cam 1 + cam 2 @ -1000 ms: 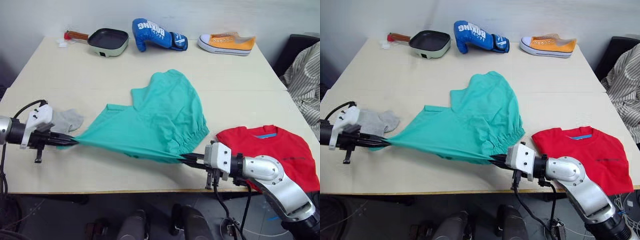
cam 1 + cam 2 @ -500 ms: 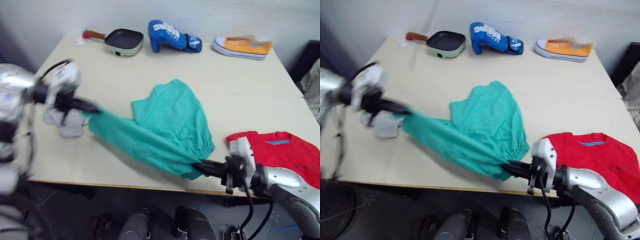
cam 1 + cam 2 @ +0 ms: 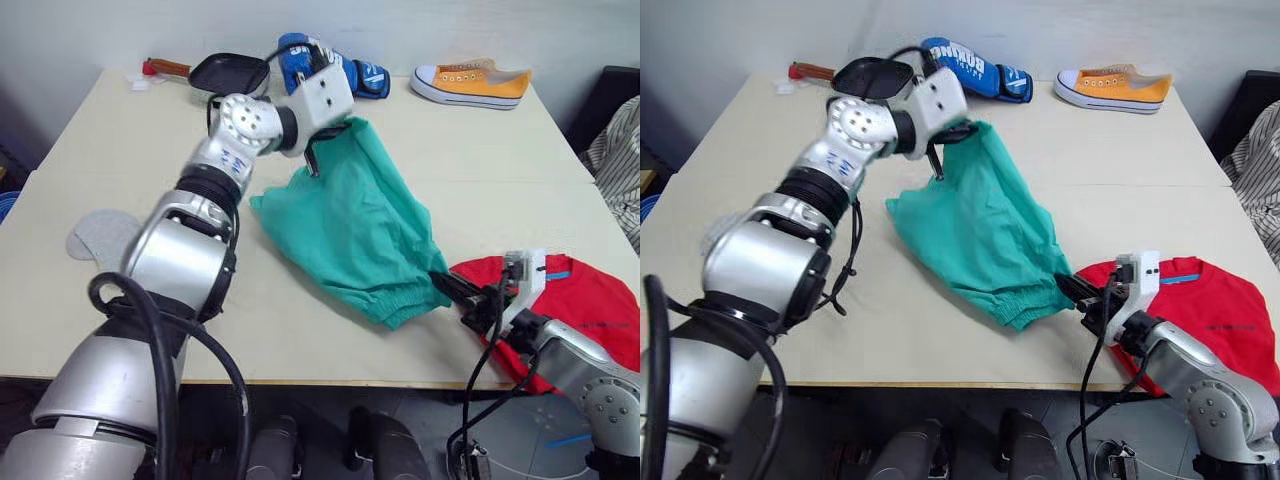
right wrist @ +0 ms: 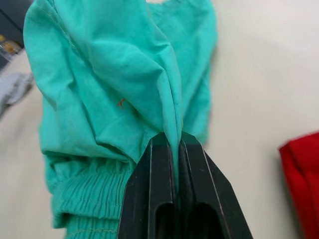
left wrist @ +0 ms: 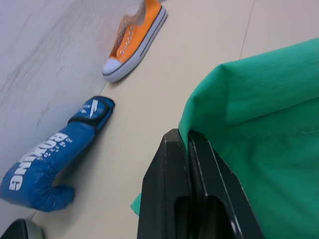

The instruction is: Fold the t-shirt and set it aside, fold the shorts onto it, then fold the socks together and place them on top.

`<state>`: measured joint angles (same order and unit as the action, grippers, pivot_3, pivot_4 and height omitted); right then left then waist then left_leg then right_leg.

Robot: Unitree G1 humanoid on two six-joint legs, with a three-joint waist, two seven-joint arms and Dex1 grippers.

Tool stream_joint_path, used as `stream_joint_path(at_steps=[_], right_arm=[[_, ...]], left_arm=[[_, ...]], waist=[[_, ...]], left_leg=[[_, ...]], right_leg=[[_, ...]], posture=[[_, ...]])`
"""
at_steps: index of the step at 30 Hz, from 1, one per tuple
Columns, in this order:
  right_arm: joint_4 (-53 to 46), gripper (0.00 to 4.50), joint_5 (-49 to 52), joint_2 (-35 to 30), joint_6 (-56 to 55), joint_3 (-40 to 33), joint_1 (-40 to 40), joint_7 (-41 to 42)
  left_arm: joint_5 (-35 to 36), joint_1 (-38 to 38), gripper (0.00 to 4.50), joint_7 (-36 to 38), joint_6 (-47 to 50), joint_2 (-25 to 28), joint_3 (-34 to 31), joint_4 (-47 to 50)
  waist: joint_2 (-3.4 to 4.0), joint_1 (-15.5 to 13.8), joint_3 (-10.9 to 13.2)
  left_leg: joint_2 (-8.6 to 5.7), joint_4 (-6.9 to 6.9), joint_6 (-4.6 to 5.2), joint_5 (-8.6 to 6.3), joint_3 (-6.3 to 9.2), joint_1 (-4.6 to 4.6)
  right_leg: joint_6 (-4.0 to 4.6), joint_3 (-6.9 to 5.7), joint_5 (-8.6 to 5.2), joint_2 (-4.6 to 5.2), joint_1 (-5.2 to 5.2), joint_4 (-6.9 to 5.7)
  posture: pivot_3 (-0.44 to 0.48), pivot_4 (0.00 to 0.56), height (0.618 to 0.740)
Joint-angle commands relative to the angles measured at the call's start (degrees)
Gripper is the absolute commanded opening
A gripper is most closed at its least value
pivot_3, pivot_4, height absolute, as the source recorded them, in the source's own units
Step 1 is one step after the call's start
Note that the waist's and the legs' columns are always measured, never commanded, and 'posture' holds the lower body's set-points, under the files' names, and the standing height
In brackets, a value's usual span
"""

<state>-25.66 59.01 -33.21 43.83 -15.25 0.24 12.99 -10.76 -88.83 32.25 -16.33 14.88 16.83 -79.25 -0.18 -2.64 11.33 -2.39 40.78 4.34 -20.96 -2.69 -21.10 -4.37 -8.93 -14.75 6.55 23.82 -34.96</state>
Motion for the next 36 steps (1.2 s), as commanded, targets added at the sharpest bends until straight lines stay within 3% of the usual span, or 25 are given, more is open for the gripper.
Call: stream_joint_path(at_steps=[1,5,8,10,12,13,16,19,29,35,36], right_arm=[[-2.89,0.53,-2.97,0.82,-0.73,-0.02,2.14,-3.31],[-7.15,1.77,-5.32,-1.27,-0.74,-2.47,1.61,-4.39],[-13.00,2.82,-7.77,-5.24,-0.56,-4.66,-0.77,-3.53],[-17.78,3.59,-10.79,-8.80,-0.64,-4.93,-2.80,-2.47],[-22.33,4.33,-13.46,-11.86,-0.12,-3.38,-4.43,-1.94],[-24.48,4.47,-14.92,-13.31,0.27,-1.80,-4.90,-1.70],[-28.52,4.47,-17.53,-15.59,2.90,3.56,-4.53,-2.35],[-30.05,4.47,-22.63,-17.73,4.90,12.64,-1.63,-2.01],[-22.53,4.47,-37.37,-16.79,7.27,31.50,9.50,0.12],[-19.61,4.47,-46.34,-17.03,5.82,36.79,10.47,1.42],[-19.70,4.50,-47.10,-16.75,5.88,36.94,10.25,1.69]], left_arm=[[-3.24,0.84,0.94,-4.16,2.36,-0.25,-0.74,0.35],[-3.75,1.64,2.19,-5.29,2.47,0.87,-3.12,0.61],[-1.37,1.64,3.18,-2.17,1.99,3.19,-7.34,1.06],[1.21,1.99,3.87,4.14,0.23,5.18,-10.80,1.74],[3.38,3.96,4.50,15.80,-4.14,7.75,-12.67,3.13],[3.27,5.55,4.50,20.90,-6.85,9.39,-12.30,3.92],[0.56,11.58,4.50,31.15,-15.75,13.65,-8.93,6.23],[-3.85,16.28,4.50,32.93,-23.16,16.12,-4.49,7.30],[-17.63,15.10,4.50,14.20,-29.43,14.11,5.50,4.76],[-23.40,14.05,4.50,4.15,-27.61,13.09,9.48,3.43],[-23.77,13.94,4.31,3.41,-27.37,13.00,9.73,3.24]], waist=[[0.01,0.04,0.00],[0.02,-0.14,0.01],[0.03,-0.45,0.01],[0.03,-0.39,0.02],[0.03,-0.29,0.01],[0.06,-0.23,0.00],[0.08,0.16,-0.01],[0.08,0.48,-0.01],[-0.02,-0.88,0.04],[-0.02,-0.99,0.03],[-0.02,-0.99,0.03]], left_leg=[[0.02,0.08,0.00,0.00,-0.01,0.00],[0.03,0.16,-0.01,-0.01,0.02,-0.09],[-0.01,0.16,-0.01,-0.01,0.03,-0.23],[-0.03,0.14,0.00,-0.03,0.02,-0.24],[-0.02,0.16,-0.02,-0.04,0.01,-0.24],[-0.01,0.16,-0.02,-0.04,0.00,-0.23],[0.05,0.17,-0.09,-0.08,-0.06,-0.02],[0.07,0.23,-0.12,-0.09,-0.05,0.07],[-0.11,0.44,0.14,-0.16,0.17,-0.22],[-0.10,0.45,0.19,-0.13,0.18,-0.13],[-0.10,0.46,0.21,-0.12,0.18,-0.13]], right_leg=[[0.00,0.02,0.00,0.02,0.00,-0.06],[0.01,0.05,0.01,0.03,0.10,-0.10],[0.01,0.02,0.01,0.04,0.19,-0.06],[0.01,0.01,0.01,0.04,0.19,-0.01],[0.01,-0.01,0.01,0.02,0.18,-0.01],[0.01,-0.01,0.01,0.01,0.18,0.00],[0.03,0.03,0.00,-0.02,0.06,-0.04],[0.06,0.06,0.00,-0.03,-0.01,-0.08],[-0.03,0.00,0.14,0.08,-0.03,0.09],[-0.07,-0.02,0.16,0.09,-0.15,0.09],[-0.09,-0.01,0.17,0.09,-0.15,0.09]], posture=[[0.000,0.150,0.740],[0.000,0.150,0.740],[0.000,0.150,0.740],[0.000,0.150,0.740],[0.000,0.150,0.740],[0.000,0.150,0.740],[0.000,0.150,0.740],[0.000,0.150,0.740],[0.000,0.150,0.740],[0.000,0.150,0.740],[0.000,0.150,0.740]])
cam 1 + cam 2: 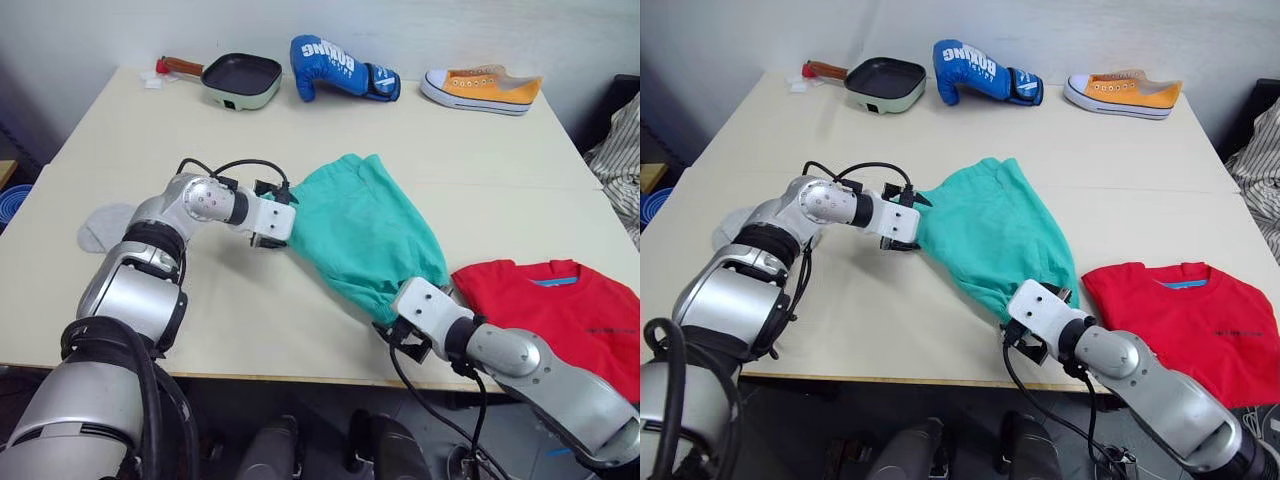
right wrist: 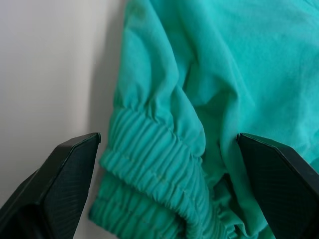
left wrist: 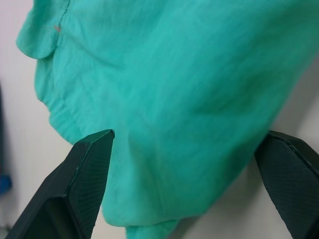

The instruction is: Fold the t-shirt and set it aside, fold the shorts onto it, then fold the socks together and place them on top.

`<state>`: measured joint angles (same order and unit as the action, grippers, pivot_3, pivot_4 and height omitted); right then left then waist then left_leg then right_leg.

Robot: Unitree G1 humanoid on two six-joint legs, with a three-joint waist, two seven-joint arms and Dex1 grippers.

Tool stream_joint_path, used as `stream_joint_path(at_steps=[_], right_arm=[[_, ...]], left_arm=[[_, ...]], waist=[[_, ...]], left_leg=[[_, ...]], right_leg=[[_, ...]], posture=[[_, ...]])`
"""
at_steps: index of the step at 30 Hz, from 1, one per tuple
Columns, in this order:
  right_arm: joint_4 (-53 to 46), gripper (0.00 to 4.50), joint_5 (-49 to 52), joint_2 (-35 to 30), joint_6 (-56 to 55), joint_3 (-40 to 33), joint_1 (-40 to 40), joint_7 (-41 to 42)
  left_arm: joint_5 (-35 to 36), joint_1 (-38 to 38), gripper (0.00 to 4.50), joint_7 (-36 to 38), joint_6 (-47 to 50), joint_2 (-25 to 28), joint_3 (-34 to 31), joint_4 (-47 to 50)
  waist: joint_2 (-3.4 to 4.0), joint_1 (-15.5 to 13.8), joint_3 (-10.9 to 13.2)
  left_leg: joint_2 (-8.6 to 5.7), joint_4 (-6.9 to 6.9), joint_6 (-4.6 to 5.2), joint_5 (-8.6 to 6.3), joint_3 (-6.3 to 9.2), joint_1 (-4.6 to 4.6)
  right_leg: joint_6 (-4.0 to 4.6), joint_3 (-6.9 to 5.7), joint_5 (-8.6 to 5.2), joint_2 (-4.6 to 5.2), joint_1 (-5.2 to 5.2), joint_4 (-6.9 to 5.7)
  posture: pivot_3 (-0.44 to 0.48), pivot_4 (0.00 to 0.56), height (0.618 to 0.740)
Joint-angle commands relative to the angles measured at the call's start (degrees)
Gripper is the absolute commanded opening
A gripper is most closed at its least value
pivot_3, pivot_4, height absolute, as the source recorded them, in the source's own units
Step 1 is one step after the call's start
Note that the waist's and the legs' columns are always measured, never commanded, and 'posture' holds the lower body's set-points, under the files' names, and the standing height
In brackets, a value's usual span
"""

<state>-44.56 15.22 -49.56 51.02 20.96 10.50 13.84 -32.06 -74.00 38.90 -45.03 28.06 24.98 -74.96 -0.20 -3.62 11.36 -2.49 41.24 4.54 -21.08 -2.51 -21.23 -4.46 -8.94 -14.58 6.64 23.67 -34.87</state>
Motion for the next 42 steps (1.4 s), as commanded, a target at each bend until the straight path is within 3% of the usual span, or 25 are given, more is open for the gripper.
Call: stream_joint_path(at_steps=[1,3,5,14,17,22,25,26,28,30,34,38,42], right_arm=[[-1.20,4.50,-3.91,-0.13,-1.01,0.74,-0.12,1.19],[-1.70,4.50,-4.95,0.13,-0.68,0.68,-0.16,2.10],[-1.55,4.08,-5.64,0.18,-1.05,0.41,-0.58,3.35],[1.61,1.06,-11.17,-3.32,-9.41,-1.41,-5.21,9.79],[4.12,0.03,-12.39,-5.45,-15.50,-4.49,-5.97,12.94],[14.75,0.01,-14.01,-10.15,-35.98,-9.98,-5.88,21.08],[22.95,0.01,-15.75,-10.70,-49.89,-10.89,-3.77,24.82],[25.75,0.01,-16.33,-10.69,-55.06,-10.60,-2.82,26.25],[30.98,0.01,-17.18,-10.53,-63.56,-9.77,-0.91,28.98],[35.31,0.01,-17.56,-9.99,-69.45,-9.23,0.57,31.00],[42.84,0.01,-18.37,-8.98,-78.33,-8.10,3.45,34.37],[49.28,0.01,-19.61,-8.31,-84.90,-7.63,5.85,35.64],[51.60,0.01,-19.71,-7.15,-87.11,-8.00,7.35,35.89]], left_arm=[[-2.50,-0.93,4.09,-3.81,1.75,-0.37,1.61,-1.26],[-2.30,-0.94,3.55,-4.06,2.42,-0.77,1.48,-1.61],[-2.36,-0.99,2.91,-4.06,2.65,-1.00,1.45,-1.76],[1.26,0.37,0.00,3.39,2.38,-0.02,-1.48,-1.81],[4.30,1.85,0.00,8.98,1.29,2.08,-3.85,-1.06],[17.05,10.58,0.00,27.32,1.10,9.00,-11.56,6.19],[26.35,24.09,0.00,35.65,7.46,15.17,-15.12,23.62],[29.79,31.99,0.00,36.45,12.87,17.83,-16.85,34.46],[34.68,47.69,0.00,35.05,23.79,22.37,-20.97,55.07],[36.77,58.99,0.00,31.72,32.87,24.89,-24.76,69.71],[38.07,76.40,0.00,23.62,49.97,25.76,-33.46,90.85],[36.86,82.90,0.00,18.11,58.59,25.17,-37.22,99.13],[36.36,80.85,0.00,13.72,63.34,24.51,-35.89,98.67]], waist=[[0.00,0.02,0.00],[0.00,0.02,0.00],[0.00,0.05,0.00],[0.00,0.58,0.00],[0.00,0.80,0.00],[0.01,2.04,0.00],[0.07,3.03,-0.01],[0.09,3.57,0.00],[0.22,4.40,0.05],[0.27,4.69,0.07],[0.42,3.75,0.15],[0.65,2.12,0.29],[0.73,1.93,0.30]], left_leg=[[0.00,0.00,0.00,0.00,0.00,0.01],[0.01,0.01,0.00,0.00,0.00,0.01],[0.01,0.01,0.00,0.00,0.00,0.01],[0.02,-0.03,0.00,0.00,0.00,-0.03],[0.02,-0.03,0.00,0.00,0.00,-0.03],[0.10,-0.10,-0.04,-0.01,-0.04,0.03],[0.14,-0.19,-0.12,-0.01,-0.05,0.12],[0.17,-0.20,-0.14,-0.02,-0.05,0.15],[0.19,-0.24,-0.22,-0.06,-0.04,0.21],[0.20,-0.31,-0.27,-0.09,0.02,0.31],[0.21,-0.28,-0.30,-0.11,0.10,0.54],[0.23,-0.28,-0.66,-0.33,0.31,1.06],[0.22,-0.28,-0.72,-0.35,0.39,1.06]], right_leg=[[-0.01,0.01,0.01,0.01,0.00,0.00],[-0.01,0.01,0.01,0.01,0.00,-0.01],[-0.01,0.00,0.01,0.00,0.01,0.00],[-0.02,-0.04,0.01,-0.02,0.01,0.08],[-0.02,-0.07,0.01,-0.03,0.01,0.12],[-0.02,-0.08,0.01,-0.07,0.01,0.16],[-0.01,-0.07,0.00,-0.09,-0.01,0.18],[0.00,-0.05,0.00,-0.10,-0.01,0.19],[0.06,0.01,-0.03,-0.10,-0.02,0.19],[0.11,0.06,-0.06,-0.12,-0.10,0.25],[0.12,0.07,-0.07,-0.12,-0.45,0.46],[0.14,0.07,-0.09,-0.11,-1.11,0.79],[0.17,0.07,-0.10,-0.11,-1.09,0.72]], posture=[[0.000,0.150,0.740],[0.000,0.150,0.740],[0.000,0.150,0.740],[0.000,0.150,0.740],[0.000,0.150,0.740],[0.000,0.150,0.740],[0.000,0.150,0.740],[0.000,0.150,0.740],[0.000,0.150,0.740],[0.000,0.150,0.740],[0.000,0.150,0.740],[0.000,0.150,0.740],[0.000,0.150,0.740]])
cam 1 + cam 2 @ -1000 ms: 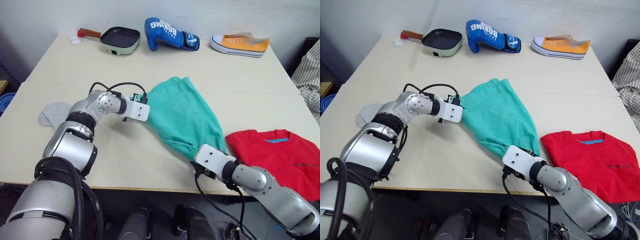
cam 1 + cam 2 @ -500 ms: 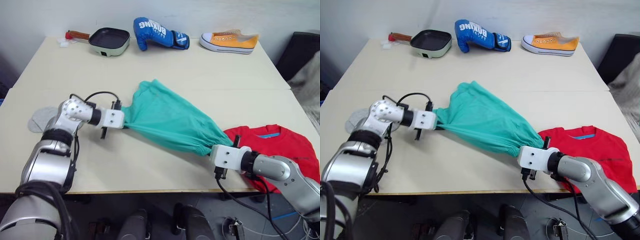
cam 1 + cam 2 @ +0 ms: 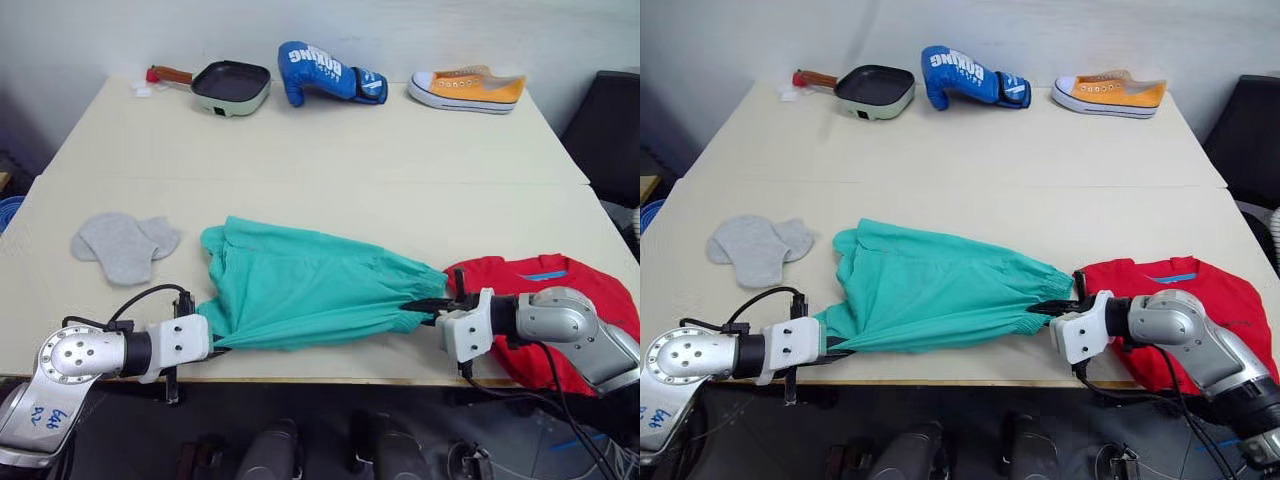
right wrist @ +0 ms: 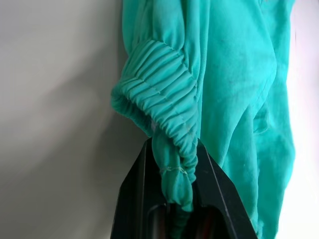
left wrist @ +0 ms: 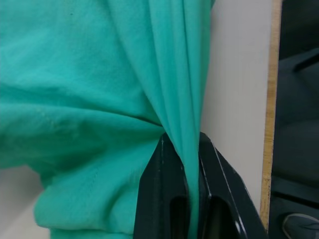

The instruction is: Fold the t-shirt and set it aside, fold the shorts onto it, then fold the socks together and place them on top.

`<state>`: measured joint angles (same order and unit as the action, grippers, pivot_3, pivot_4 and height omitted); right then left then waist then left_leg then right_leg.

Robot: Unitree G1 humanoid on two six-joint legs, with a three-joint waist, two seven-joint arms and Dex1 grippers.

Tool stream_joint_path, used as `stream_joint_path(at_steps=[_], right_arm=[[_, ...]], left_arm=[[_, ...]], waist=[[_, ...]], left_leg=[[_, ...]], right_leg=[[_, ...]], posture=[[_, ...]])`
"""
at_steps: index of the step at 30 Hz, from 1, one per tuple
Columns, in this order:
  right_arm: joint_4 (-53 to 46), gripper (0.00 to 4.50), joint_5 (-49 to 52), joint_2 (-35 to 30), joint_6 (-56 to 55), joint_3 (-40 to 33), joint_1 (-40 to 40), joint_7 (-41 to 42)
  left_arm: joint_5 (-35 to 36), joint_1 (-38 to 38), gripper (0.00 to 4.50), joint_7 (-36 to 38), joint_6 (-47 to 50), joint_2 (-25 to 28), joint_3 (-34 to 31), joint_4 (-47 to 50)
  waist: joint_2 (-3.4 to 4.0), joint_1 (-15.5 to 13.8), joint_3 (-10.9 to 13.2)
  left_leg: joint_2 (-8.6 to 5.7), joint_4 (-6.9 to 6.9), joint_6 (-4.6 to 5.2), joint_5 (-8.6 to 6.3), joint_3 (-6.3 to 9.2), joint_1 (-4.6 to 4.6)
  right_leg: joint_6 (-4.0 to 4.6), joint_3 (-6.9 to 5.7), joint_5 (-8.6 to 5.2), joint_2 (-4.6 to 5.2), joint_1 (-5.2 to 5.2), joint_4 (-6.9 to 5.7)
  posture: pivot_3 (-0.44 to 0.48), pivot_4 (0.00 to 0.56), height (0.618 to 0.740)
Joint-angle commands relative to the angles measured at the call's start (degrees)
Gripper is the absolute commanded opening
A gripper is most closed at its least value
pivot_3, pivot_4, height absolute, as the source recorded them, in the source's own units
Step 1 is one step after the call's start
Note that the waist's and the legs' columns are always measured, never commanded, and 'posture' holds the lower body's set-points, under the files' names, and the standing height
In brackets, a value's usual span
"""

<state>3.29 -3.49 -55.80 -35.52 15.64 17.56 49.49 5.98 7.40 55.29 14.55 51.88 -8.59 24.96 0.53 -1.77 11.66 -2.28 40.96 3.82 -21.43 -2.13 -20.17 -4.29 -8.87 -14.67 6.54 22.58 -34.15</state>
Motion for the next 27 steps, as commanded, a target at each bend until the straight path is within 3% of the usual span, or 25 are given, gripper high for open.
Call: stream_joint_path(at_steps=[1,2,5,11,13,15,18,20,23,27], right_arm=[[3.95,0.01,-1.07,-0.85,-0.90,-2.87,0.35,0.21],[3.98,0.01,-1.12,-0.90,-1.09,-3.22,0.14,-0.03],[2.37,0.00,0.39,-1.56,0.40,-4.78,-2.22,-0.29],[-9.11,2.00,6.97,-3.92,8.79,-15.12,-14.90,-0.99],[-16.10,2.53,13.65,-4.08,16.11,-21.03,-21.02,-0.40],[-23.75,2.53,21.54,-3.53,25.51,-26.90,-26.12,-0.81],[-33.14,2.53,34.70,-2.51,39.31,-32.65,-29.55,-2.84],[-35.65,2.38,40.28,-1.35,46.22,-32.98,-27.30,-5.88],[-36.60,1.68,42.37,2.65,54.87,-26.49,-17.94,-12.35],[-29.82,0.25,30.78,12.61,61.32,-10.42,-2.61,-17.46]], left_arm=[[-0.98,-0.79,0.00,-2.70,4.90,0.83,-2.12,-1.33],[0.24,-0.97,0.00,-2.32,6.26,0.97,-2.17,-1.40],[5.58,-1.01,0.75,1.57,10.95,2.63,-3.65,-1.69],[25.06,-5.55,2.59,15.71,25.76,9.05,-11.43,-5.40],[30.75,-11.01,2.89,19.43,30.58,11.58,-11.84,-8.85],[32.89,-20.40,2.89,18.95,32.47,10.67,-8.90,-13.11],[32.09,-34.61,2.89,16.25,32.24,4.14,-2.42,-19.33],[27.51,-40.69,2.48,14.73,28.01,-0.70,3.16,-23.19],[17.78,-47.03,1.66,14.32,18.08,-8.31,14.13,-29.62],[7.23,-54.11,0.34,11.26,6.89,-19.58,23.71,-44.49]], waist=[[0.02,0.20,0.01],[0.04,0.32,0.01],[0.07,0.44,0.04],[0.28,0.18,0.16],[0.36,-0.26,0.21],[0.47,-0.75,0.27],[0.64,-1.32,0.29],[0.64,-1.33,0.28],[0.54,-1.14,0.23],[0.39,-0.80,0.19]], left_leg=[[0.01,0.00,0.01,0.01,0.00,0.00],[0.01,-0.01,0.07,0.04,-0.01,0.00],[0.06,-0.08,0.11,0.06,-0.02,-0.02],[0.15,-0.06,0.06,0.04,0.01,-0.04],[0.15,-0.04,-0.01,0.03,0.05,-0.05],[0.16,-0.04,-0.11,0.02,0.08,-0.03],[0.14,0.00,-0.21,-0.04,0.07,0.00],[0.13,-0.01,-0.11,0.02,0.05,0.07],[0.11,-0.01,-0.01,0.10,-0.02,0.07],[0.12,0.00,-0.03,0.16,-0.11,-0.06]], right_leg=[[0.06,-0.04,-0.04,0.00,0.02,-0.04],[0.10,-0.06,-0.06,0.00,0.04,-0.08],[0.23,-0.13,-0.14,-0.03,0.10,-0.28],[0.31,-0.15,-0.22,-0.08,0.10,-0.09],[0.31,-0.15,-0.22,-0.08,0.09,-0.12],[0.33,-0.16,-0.23,-0.08,0.09,-0.17],[0.29,-0.10,-0.20,-0.07,0.06,-0.25],[0.29,-0.10,-0.20,-0.08,0.02,-0.31],[0.29,-0.11,-0.20,-0.11,0.02,-0.51],[0.30,-0.06,-0.20,-0.18,0.22,-0.52]], posture=[[0.000,0.150,0.740],[0.000,0.150,0.740],[0.000,0.150,0.740],[0.000,0.150,0.740],[0.000,0.150,0.740],[0.000,0.150,0.740],[0.000,0.150,0.740],[0.000,0.150,0.740],[0.000,0.150,0.740],[0.000,0.150,0.740]])
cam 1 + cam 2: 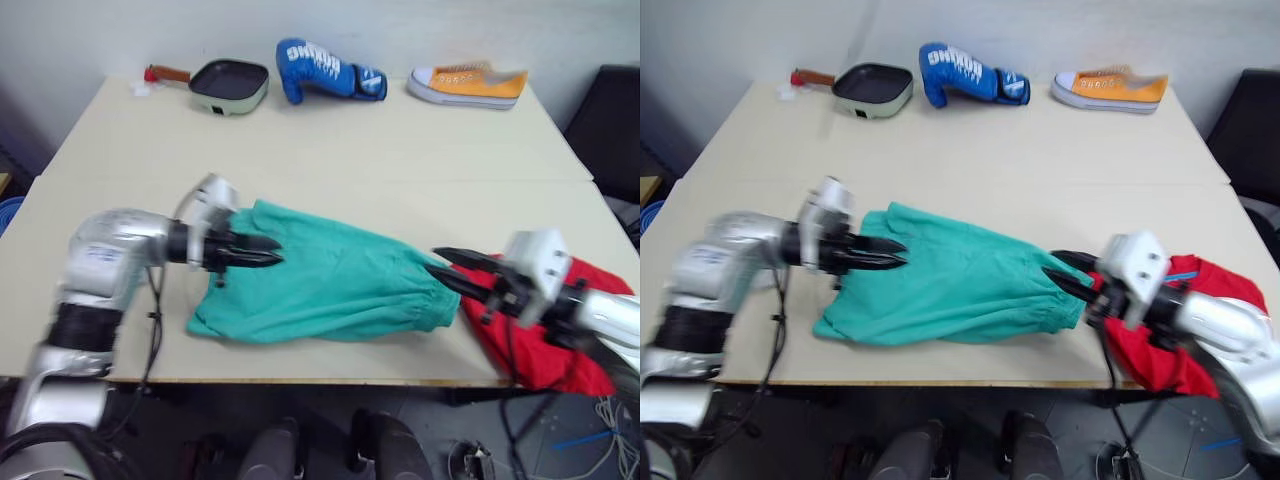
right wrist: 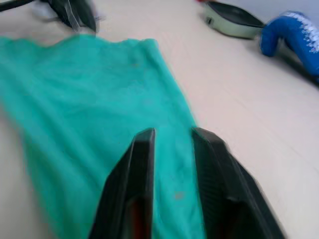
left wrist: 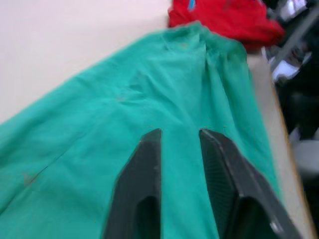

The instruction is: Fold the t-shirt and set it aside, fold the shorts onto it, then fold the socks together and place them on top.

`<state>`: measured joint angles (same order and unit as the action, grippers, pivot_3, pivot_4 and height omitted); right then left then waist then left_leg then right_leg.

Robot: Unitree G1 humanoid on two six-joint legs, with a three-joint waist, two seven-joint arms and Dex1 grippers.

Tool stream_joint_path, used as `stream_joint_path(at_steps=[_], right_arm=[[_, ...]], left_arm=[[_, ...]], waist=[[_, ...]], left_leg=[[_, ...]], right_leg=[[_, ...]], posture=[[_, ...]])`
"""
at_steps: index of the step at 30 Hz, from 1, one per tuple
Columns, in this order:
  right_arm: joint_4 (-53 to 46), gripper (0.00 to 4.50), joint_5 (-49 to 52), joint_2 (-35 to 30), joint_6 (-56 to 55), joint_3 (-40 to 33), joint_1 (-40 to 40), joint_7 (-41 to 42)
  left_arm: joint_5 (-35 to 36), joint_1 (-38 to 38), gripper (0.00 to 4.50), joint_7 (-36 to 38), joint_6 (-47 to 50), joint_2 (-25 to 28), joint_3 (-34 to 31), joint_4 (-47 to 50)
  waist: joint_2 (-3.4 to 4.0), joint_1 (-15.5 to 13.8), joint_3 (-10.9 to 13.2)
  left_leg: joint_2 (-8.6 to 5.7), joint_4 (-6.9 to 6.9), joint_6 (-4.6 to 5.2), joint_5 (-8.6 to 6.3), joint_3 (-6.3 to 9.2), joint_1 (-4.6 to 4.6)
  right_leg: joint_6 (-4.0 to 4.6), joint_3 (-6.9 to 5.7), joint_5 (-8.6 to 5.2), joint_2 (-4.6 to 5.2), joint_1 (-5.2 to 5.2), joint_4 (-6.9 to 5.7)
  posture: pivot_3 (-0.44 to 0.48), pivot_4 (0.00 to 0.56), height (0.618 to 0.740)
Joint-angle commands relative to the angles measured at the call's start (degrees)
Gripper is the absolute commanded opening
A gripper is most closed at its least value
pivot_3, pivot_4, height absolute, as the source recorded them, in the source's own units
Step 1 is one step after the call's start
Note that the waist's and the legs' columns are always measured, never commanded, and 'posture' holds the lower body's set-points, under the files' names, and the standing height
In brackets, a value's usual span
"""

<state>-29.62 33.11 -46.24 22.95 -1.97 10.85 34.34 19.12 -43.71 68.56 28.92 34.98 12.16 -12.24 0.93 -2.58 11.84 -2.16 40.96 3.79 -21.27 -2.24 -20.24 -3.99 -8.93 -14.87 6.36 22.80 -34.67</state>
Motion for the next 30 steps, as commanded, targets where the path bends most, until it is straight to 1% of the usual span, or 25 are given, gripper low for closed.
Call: stream_joint_path(at_steps=[1,3,4,6,8,10,12,13,15,17,20,22,24,26,27,30], right_arm=[[5.49,0.02,-8.78,4.98,3.47,10.69,6.55,-2.59],[11.07,0.01,-15.11,7.41,4.30,16.55,9.91,-3.10],[12.78,0.01,-17.07,7.86,4.17,17.62,10.45,-3.01],[17.12,0.01,-23.36,6.52,2.77,19.64,10.48,-3.85],[18.78,0.01,-26.17,5.04,2.30,18.65,9.24,-4.30],[17.90,0.01,-27.47,2.34,1.31,15.23,6.03,-4.33],[16.21,0.01,-27.37,1.02,0.94,11.93,3.31,-4.19],[13.57,0.01,-24.97,1.33,1.30,9.03,1.59,-3.63],[2.94,0.01,-13.89,2.87,6.44,0.01,-3.94,-1.50],[-5.45,0.01,-6.11,2.75,11.02,-6.91,-9.49,0.55],[-14.04,0.01,2.51,1.37,16.22,-15.41,-19.45,3.75],[-17.92,0.01,6.30,1.01,18.67,-19.15,-25.79,5.08],[-19.93,0.01,6.21,0.91,19.05,-18.83,-29.72,5.23],[-20.17,0.01,3.69,1.46,18.63,-15.65,-30.47,3.45],[-18.98,0.01,1.46,2.33,18.77,-12.59,-28.93,1.15],[-14.76,0.01,-2.65,5.33,20.86,-6.50,-24.95,-4.69]], left_arm=[[-8.22,-4.54,0.07,-3.68,-10.47,-5.04,4.14,-11.98],[-11.37,-7.60,0.03,-6.82,-14.75,-9.03,4.97,-20.98],[-12.23,-8.60,0.03,-7.36,-16.07,-10.04,4.83,-23.93],[-15.42,-9.67,0.03,-9.26,-20.96,-10.33,5.24,-30.18],[-17.38,-9.83,0.03,-9.78,-24.40,-9.48,5.34,-33.71],[-17.55,-9.08,0.03,-8.54,-25.93,-7.87,4.38,-35.27],[-17.55,-8.40,0.03,-7.51,-27.16,-6.81,3.55,-36.15],[-17.29,-7.91,0.03,-7.14,-27.34,-6.26,3.00,-35.81],[-15.51,-6.67,0.03,-5.72,-26.10,-5.35,1.19,-33.09],[-14.31,-5.72,0.03,-4.82,-25.30,-5.03,-0.32,-30.21],[-11.02,-4.50,0.03,-1.92,-22.48,-5.38,-2.52,-23.81],[-7.71,-3.31,0.03,1.70,-19.13,-5.52,-3.29,-18.19],[-6.70,-1.92,0.03,4.64,-16.45,-5.06,-2.37,-13.73],[-8.48,-0.76,0.03,5.20,-16.88,-4.77,-0.71,-11.89],[-9.89,-0.46,0.03,4.65,-17.76,-5.01,0.09,-12.47],[-12.94,-0.25,0.03,2.83,-20.03,-5.70,1.69,-15.05]], waist=[[-0.06,0.02,-0.02],[-0.08,0.06,-0.04],[-0.09,0.05,-0.04],[-0.09,-0.06,-0.04],[-0.10,-0.14,-0.05],[-0.16,-0.21,-0.09],[-0.22,-0.27,-0.12],[-0.26,-0.33,-0.15],[-0.27,-0.60,-0.15],[-0.26,-0.50,-0.15],[-0.26,-0.49,-0.15],[-0.29,-0.59,-0.16],[-0.30,-0.49,-0.16],[-0.31,-0.44,-0.16],[-0.31,-0.34,-0.17],[-0.34,-0.14,-0.18]], left_leg=[[0.00,-0.01,0.01,0.01,0.00,-0.11],[0.03,-0.03,0.02,0.04,-0.04,-0.20],[0.02,-0.03,0.08,0.10,-0.05,-0.44],[0.01,0.03,0.10,0.13,-0.05,-0.96],[-0.03,0.03,0.13,0.15,-0.06,-1.05],[-0.06,0.03,0.19,0.18,-0.08,-0.86],[-0.07,0.10,0.23,0.22,-0.04,-0.74],[-0.07,0.12,0.22,0.22,-0.04,-0.68],[-0.08,0.13,0.21,0.22,-0.04,-0.50],[-0.08,0.11,0.18,0.20,0.03,-0.50],[-0.07,0.08,0.18,0.20,0.05,-0.57],[-0.08,0.08,0.18,0.20,0.08,-0.66],[-0.08,0.12,0.18,0.20,0.12,-0.71],[-0.09,0.13,0.19,0.20,0.11,-0.67],[-0.09,0.14,0.19,0.20,0.09,-0.64],[-0.09,0.04,0.13,0.18,-0.02,-0.35]], right_leg=[[0.03,0.00,-0.02,0.00,0.16,-0.01],[0.09,-0.03,-0.05,-0.13,0.25,-0.13],[0.08,-0.04,-0.05,-0.12,0.52,-0.13],[0.08,-0.08,-0.05,-0.10,0.99,-0.25],[0.07,-0.12,-0.04,-0.06,1.07,-0.26],[-0.02,-0.10,0.01,0.00,0.84,-0.18],[-0.12,-0.09,0.07,0.07,0.67,-0.14],[-0.14,-0.07,0.08,0.09,0.62,-0.16],[-0.14,-0.03,0.09,0.13,0.48,-0.18],[-0.13,-0.03,0.09,0.16,0.51,-0.23],[-0.13,-0.05,0.08,0.13,0.58,-0.22],[-0.13,-0.07,0.08,0.13,0.58,-0.18],[-0.13,-0.07,0.09,0.13,0.59,-0.15],[-0.14,-0.03,0.09,0.14,0.58,-0.16],[-0.14,-0.01,0.10,0.15,0.57,-0.17],[-0.09,0.13,0.07,0.16,0.50,-0.07]], posture=[[0.000,0.150,0.740],[0.000,0.150,0.740],[0.000,0.150,0.740],[0.000,0.150,0.740],[0.000,0.150,0.740],[0.000,0.150,0.740],[0.000,0.150,0.740],[0.000,0.150,0.740],[0.000,0.150,0.740],[0.000,0.150,0.740],[0.000,0.150,0.740],[0.000,0.150,0.740],[0.000,0.150,0.740],[0.000,0.150,0.740],[0.000,0.150,0.740],[0.000,0.150,0.740]])
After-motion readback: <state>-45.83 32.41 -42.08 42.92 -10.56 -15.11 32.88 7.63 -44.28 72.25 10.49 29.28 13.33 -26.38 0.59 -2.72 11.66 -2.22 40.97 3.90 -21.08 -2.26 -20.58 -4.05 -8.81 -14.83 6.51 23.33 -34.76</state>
